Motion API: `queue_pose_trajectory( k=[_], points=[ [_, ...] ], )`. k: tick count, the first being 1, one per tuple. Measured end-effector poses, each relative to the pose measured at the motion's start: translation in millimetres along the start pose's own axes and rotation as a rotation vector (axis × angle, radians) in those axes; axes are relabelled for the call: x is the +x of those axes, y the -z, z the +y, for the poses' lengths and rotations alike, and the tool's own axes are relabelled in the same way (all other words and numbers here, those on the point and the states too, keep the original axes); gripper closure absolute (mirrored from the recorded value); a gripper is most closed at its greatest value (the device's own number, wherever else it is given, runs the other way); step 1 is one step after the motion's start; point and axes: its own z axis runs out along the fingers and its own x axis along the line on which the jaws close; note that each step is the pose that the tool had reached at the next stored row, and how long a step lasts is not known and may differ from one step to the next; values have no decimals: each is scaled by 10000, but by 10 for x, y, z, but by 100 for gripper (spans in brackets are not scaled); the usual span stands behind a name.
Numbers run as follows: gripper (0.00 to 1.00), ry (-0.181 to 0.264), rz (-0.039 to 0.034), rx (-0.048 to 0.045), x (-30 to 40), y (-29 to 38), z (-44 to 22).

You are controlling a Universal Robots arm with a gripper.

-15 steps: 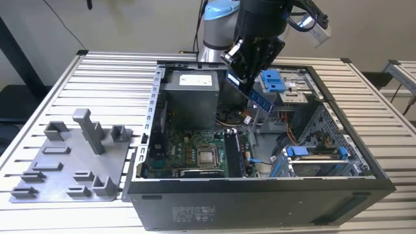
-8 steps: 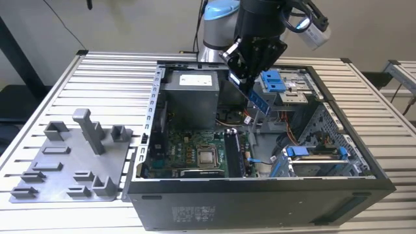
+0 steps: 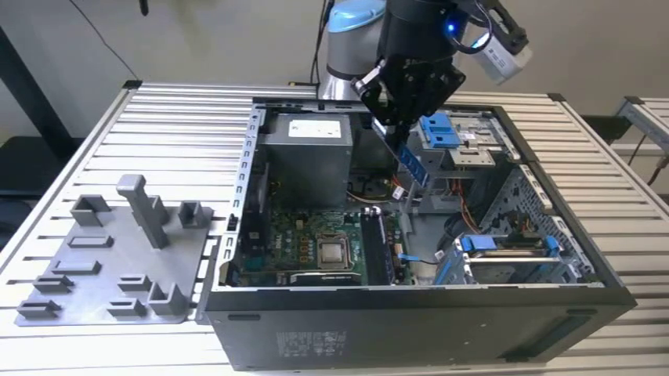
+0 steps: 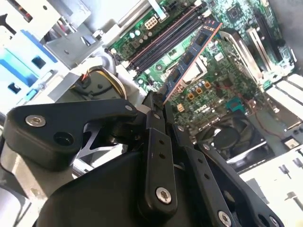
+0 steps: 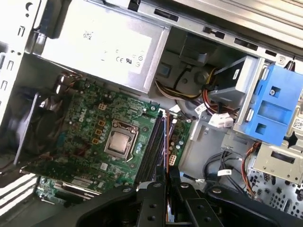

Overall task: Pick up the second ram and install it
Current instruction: 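Insert the second ram into the second slot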

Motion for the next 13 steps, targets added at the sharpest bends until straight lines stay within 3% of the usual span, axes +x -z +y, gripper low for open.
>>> queue_pose_trajectory(
  k=[13],
  points=[
    [86, -2096, -33, 32, 0, -4, 0]
  ],
)
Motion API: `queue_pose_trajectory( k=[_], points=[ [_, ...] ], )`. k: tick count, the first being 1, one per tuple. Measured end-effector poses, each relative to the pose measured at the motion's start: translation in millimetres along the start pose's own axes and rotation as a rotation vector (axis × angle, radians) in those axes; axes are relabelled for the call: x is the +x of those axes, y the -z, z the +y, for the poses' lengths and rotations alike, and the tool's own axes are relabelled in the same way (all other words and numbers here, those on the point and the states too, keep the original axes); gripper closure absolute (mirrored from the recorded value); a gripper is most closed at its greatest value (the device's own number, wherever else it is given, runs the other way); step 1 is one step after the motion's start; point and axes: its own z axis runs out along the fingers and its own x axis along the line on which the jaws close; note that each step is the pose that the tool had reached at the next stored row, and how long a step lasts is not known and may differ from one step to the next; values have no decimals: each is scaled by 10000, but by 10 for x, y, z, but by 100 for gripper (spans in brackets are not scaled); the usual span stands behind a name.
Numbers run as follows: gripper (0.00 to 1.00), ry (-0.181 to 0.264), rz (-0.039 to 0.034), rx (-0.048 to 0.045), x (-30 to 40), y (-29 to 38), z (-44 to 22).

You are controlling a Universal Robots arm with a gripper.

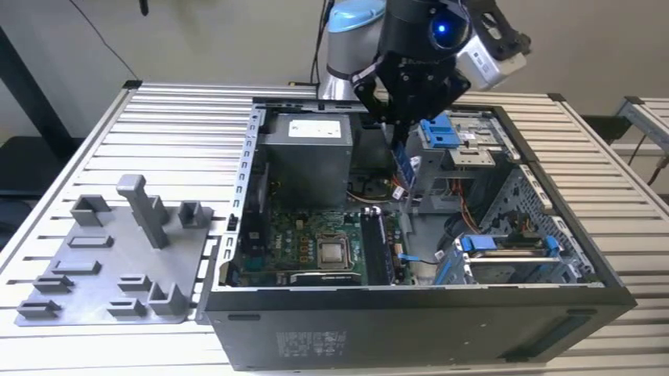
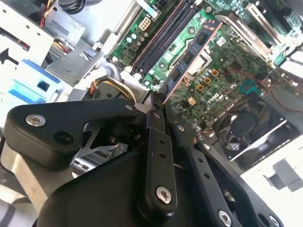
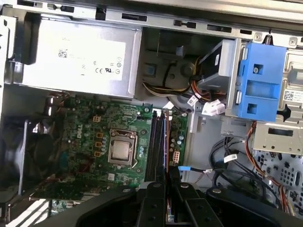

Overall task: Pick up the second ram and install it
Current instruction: 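Insert the second ram into the second slot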

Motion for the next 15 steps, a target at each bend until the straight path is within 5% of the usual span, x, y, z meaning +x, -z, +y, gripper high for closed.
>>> queue_pose_trajectory(
  k=[11, 15],
  points=[
    [86, -1543, -24, 25, 0, -2, 0],
    [86, -1666, -26, 26, 0, -2, 0]
  ],
)
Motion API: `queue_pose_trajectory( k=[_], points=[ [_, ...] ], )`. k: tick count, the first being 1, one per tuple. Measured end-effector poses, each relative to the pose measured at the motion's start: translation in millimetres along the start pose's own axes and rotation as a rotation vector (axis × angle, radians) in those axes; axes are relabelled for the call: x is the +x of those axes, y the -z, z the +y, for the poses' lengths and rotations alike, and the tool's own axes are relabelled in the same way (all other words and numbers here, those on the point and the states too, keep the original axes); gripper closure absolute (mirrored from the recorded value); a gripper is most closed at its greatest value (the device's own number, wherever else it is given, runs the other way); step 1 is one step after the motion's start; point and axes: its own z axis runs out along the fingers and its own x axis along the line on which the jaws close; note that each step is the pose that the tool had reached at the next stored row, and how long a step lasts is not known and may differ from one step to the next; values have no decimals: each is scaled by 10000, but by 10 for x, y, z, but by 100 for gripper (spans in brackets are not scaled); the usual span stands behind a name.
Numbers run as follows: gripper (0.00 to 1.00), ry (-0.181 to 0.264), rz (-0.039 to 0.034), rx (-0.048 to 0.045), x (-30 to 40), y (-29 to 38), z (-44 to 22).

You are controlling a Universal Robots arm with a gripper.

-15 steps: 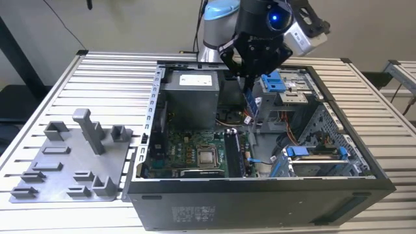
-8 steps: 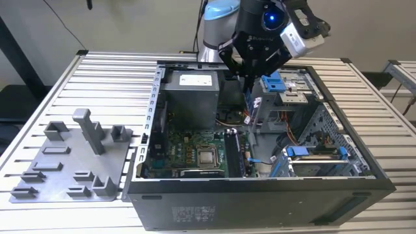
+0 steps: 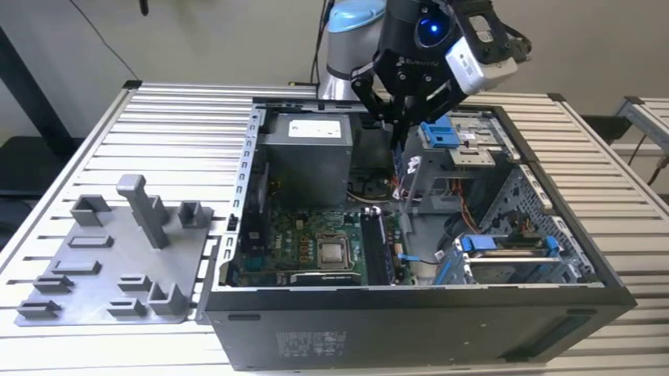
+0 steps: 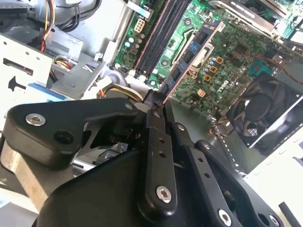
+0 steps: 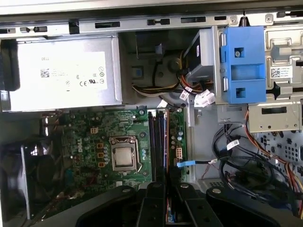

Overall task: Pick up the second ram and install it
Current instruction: 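Insert the second ram into the second slot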

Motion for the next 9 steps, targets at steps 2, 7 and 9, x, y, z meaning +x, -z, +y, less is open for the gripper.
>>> queue_pose_trajectory(
  k=[2, 7, 9],
  points=[
    [86, -2, 0, 1, 0, -1, 0],
    [86, -2, -3, 39, 0, -21, 0],
    [86, -2, -4, 47, -1, -34, 0]
  ],
)
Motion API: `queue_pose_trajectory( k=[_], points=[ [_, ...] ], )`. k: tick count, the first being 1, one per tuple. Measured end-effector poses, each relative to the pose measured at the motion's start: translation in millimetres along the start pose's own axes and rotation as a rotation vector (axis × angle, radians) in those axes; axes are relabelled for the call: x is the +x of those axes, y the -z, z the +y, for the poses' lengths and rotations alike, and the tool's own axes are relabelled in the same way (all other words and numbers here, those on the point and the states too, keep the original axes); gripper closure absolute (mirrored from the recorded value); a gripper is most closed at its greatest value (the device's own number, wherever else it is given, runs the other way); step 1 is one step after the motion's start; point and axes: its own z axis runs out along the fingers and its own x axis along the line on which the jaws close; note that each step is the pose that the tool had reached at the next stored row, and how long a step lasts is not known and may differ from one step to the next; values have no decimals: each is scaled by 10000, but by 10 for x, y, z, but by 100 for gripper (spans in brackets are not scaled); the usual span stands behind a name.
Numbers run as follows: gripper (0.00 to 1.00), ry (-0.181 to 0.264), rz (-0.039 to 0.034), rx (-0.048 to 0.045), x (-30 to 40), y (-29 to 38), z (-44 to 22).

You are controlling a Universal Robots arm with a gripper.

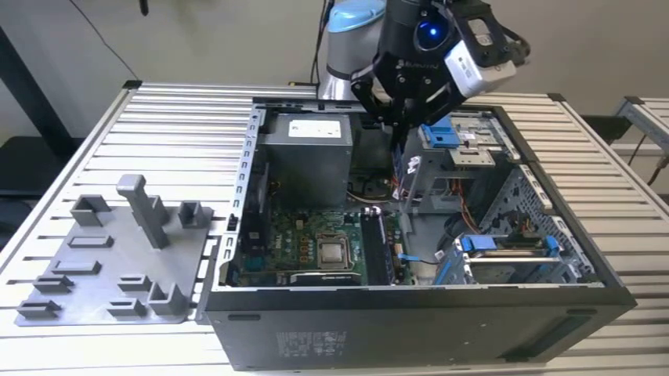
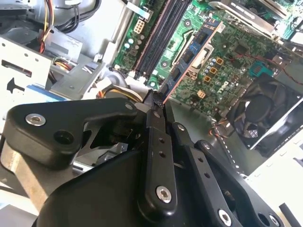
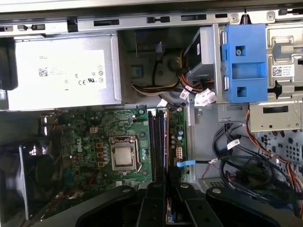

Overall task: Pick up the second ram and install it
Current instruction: 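Insert the second ram into the second slot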

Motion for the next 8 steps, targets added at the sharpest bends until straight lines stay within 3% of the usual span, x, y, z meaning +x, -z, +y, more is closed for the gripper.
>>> queue_pose_trajectory(
  k=[8],
  points=[
    [86, 16, -1, 8, -15, -64, 1]
  ],
)
